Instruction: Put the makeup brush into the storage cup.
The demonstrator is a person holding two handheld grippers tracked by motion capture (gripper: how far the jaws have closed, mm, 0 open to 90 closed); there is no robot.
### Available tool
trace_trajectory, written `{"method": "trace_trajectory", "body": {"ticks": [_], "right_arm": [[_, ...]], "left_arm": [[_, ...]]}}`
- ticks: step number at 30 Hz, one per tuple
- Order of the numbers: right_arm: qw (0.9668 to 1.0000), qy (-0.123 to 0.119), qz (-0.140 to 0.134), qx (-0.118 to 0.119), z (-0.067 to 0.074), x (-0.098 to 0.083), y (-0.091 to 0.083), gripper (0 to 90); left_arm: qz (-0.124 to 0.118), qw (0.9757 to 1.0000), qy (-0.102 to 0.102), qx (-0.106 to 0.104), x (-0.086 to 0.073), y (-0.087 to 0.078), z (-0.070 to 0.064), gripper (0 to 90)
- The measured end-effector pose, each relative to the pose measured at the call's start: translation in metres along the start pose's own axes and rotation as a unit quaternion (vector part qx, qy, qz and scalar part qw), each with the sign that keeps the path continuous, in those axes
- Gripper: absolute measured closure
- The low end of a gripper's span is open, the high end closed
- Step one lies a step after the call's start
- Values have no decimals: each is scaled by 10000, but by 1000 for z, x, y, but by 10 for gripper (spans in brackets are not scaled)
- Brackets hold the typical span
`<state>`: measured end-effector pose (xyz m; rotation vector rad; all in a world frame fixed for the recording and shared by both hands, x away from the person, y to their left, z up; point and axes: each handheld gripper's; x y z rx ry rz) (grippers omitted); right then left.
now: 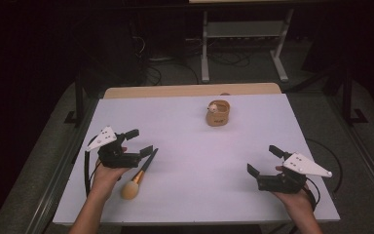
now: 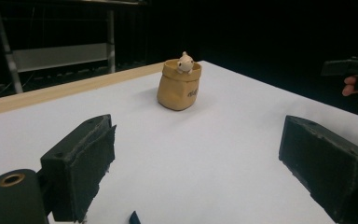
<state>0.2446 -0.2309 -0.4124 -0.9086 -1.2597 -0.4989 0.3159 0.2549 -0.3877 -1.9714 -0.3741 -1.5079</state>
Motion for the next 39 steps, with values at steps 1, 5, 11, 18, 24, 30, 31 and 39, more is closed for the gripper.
{"method": "trace_trajectory", "body": {"ticks": [1,5,11,18,24,30,31,39], "right_arm": [[10000,-1,3,-2,0,0,0,16],[10000,-17,6,-16,-1,0,-1,16],[10000,-5,1,-43,-2,0,-2,17],[10000,-23,12,-15,-1,0,-1,16],[10000,1,39,15,-1,-1,-1,16],[10000,-6,39,39,-1,-1,0,17],[10000,2,39,42,-1,-1,0,17],[10000,-26,82,38,-1,-2,1,18]], "left_arm": [[23,10000,21,9,0,0,0,99],[113,9999,38,9,2,-1,-1,99],[344,9993,130,88,3,-3,-2,99],[558,9982,173,149,4,-4,-2,99],[775,9966,148,231,4,-5,-2,100],[952,9951,155,225,3,-3,-3,100],[1020,9943,167,247,3,-3,-3,100],[1225,9920,129,274,4,-2,-4,100]]}}
Point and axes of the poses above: each handheld gripper's, and its own axes: y roughly forward along the jaws, x roughly out of its top, z roughly to its left, and after that the axes turned 5 degrees about z, right-handed
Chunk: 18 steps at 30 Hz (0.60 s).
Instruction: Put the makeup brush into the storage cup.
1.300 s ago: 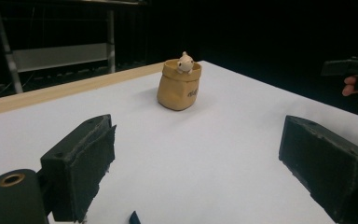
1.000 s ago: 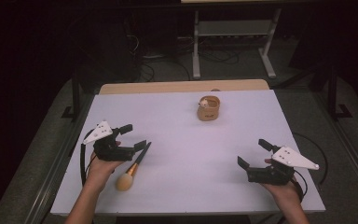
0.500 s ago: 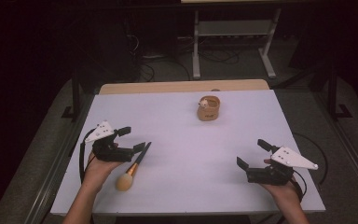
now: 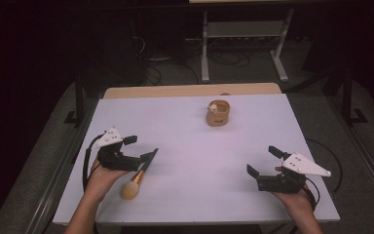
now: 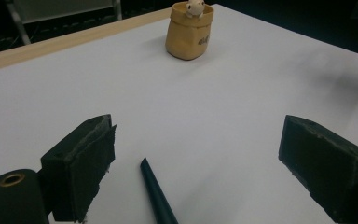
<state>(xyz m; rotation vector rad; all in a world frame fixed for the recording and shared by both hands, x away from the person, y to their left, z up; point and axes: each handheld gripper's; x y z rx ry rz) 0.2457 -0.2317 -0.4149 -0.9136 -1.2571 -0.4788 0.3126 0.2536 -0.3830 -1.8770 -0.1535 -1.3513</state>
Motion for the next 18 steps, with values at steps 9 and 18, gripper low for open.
{"method": "trace_trajectory", "body": {"ticks": [9,18], "right_arm": [[10000,-27,-1,-24,0,0,0,18],[10000,-31,12,-28,0,0,0,19]], "left_arm": [[227,9997,30,67,1,-2,0,128],[440,9990,19,123,1,-2,0,128]]}}
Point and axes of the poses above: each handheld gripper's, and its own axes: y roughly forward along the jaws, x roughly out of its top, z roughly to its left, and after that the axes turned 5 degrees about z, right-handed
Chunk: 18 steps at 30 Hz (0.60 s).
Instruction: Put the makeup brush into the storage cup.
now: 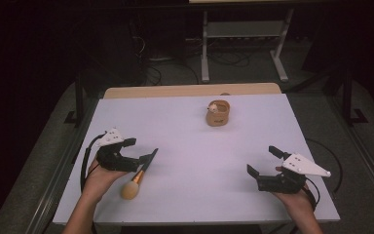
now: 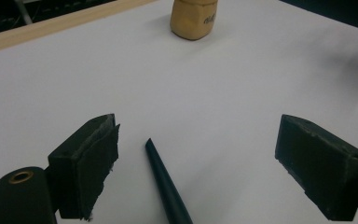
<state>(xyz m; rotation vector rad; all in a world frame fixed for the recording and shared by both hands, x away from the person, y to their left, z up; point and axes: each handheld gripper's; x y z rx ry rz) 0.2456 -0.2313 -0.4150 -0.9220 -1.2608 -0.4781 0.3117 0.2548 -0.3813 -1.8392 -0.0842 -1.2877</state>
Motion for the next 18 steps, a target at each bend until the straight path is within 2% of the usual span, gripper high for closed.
{"method": "trace_trajectory", "body": {"ticks": [11,16,17,18], "right_arm": [[10000,-43,21,-22,-1,0,0,19],[10000,-55,21,-34,0,0,0,19],[10000,-58,26,-38,0,0,0,19],[10000,-65,29,-39,0,0,0,19]], "left_arm": [[356,9993,-70,97,0,1,-1,128],[610,9980,-112,156,-1,2,-1,128],[727,9972,-35,161,-1,2,0,128],[771,9969,-54,167,-1,2,-1,128]]}}
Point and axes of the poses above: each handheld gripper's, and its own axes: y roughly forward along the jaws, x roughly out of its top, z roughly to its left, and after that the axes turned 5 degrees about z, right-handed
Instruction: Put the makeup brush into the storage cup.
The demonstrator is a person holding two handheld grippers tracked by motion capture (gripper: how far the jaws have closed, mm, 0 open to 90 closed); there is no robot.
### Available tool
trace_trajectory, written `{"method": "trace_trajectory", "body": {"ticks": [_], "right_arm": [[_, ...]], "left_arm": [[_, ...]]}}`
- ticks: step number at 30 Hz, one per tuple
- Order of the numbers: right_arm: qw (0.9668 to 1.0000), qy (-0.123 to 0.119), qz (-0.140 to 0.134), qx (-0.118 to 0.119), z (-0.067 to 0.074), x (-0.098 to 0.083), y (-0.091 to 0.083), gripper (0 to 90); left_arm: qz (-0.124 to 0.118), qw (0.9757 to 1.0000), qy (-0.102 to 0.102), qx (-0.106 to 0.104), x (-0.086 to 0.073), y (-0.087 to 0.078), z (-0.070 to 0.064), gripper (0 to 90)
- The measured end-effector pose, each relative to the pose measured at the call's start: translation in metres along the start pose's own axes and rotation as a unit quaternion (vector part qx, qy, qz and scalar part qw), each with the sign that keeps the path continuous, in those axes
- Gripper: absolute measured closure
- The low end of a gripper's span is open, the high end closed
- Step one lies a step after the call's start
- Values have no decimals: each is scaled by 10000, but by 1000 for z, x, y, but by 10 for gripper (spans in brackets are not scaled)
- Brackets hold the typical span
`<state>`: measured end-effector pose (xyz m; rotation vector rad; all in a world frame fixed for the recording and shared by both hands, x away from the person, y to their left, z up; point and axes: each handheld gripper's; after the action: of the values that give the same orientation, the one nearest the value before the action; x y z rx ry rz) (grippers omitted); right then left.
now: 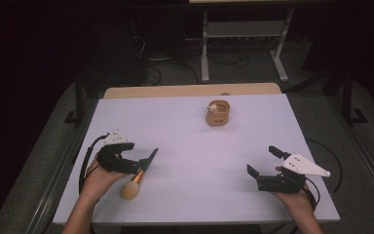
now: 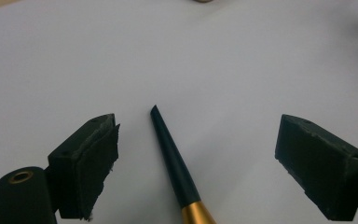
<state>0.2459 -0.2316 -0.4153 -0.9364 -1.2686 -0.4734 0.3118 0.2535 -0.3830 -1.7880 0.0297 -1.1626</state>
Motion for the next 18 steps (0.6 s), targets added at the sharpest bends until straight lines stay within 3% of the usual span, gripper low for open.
{"method": "trace_trajectory", "body": {"ticks": [12,18], "right_arm": [[10000,-36,24,-16,0,0,0,19],[10000,-31,34,-11,0,0,1,19]], "left_arm": [[506,9987,-73,19,-1,3,-2,131],[887,9960,-99,11,-2,6,-3,137]]}}
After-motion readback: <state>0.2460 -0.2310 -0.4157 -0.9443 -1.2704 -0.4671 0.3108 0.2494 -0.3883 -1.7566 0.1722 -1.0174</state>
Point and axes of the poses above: each handheld gripper's, and its own axes: y roughly forward along the jaws, x roughly out of its top, z roughly to its left, and after that the axes turned 5 degrees about z, right-handed
